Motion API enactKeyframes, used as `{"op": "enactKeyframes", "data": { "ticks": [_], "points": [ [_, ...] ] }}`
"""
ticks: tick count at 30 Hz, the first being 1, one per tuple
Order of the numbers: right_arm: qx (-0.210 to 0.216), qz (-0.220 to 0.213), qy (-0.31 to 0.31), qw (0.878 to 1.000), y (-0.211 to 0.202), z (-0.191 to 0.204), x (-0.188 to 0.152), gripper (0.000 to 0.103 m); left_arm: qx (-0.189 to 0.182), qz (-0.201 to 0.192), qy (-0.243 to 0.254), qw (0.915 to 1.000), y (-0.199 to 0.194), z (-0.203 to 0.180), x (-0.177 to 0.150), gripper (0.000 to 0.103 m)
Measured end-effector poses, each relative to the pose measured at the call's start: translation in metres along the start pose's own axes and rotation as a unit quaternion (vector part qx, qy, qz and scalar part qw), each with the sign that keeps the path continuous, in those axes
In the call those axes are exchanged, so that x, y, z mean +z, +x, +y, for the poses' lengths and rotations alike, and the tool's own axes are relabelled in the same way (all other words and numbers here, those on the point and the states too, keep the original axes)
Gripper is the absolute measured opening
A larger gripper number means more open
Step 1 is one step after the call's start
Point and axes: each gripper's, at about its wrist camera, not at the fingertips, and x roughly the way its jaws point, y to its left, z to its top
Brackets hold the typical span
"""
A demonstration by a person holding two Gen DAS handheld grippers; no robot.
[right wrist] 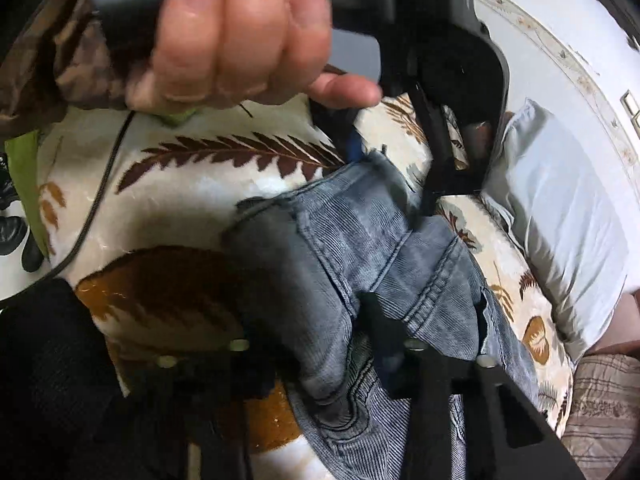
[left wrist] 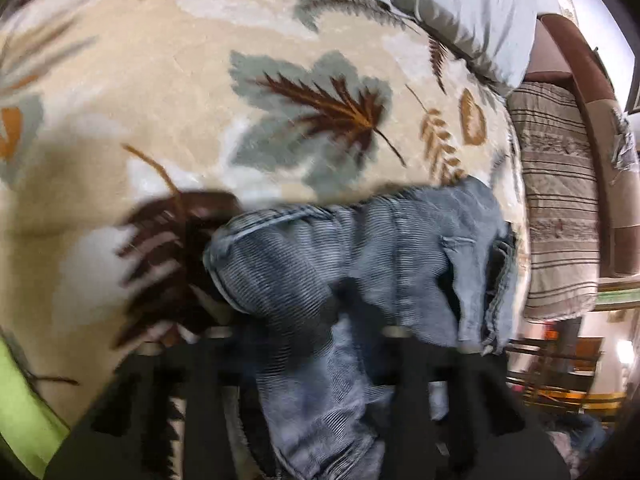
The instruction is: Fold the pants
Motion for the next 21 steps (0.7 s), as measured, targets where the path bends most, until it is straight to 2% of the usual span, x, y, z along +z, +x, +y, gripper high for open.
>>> {"op": "enactKeyframes", "data": {
  "ticks": [5, 12, 21],
  "points": [
    [0.010, -0.032, 0.052, 0.998, -0.027, -0.031, -0.005, 0.019, 0.047, -0.026, 0.028, 0.9982, -0.015, -0.029, -0.010, 0.018],
    [0.019, -0.071, 0.122, 0.990, -0.069, -0.074, -0.019, 0.019, 0.052, -0.060, 0.043, 0.9959, -0.050, -0.074, -0.013, 0.015],
    [0.028, -0.095, 0.234, 0.967, -0.110, -0.146, -0.067, 0.019, 0.070, -0.096, 0.107, 0.9872, -0.061, -0.179, -0.017, 0.015]
  ]
}}
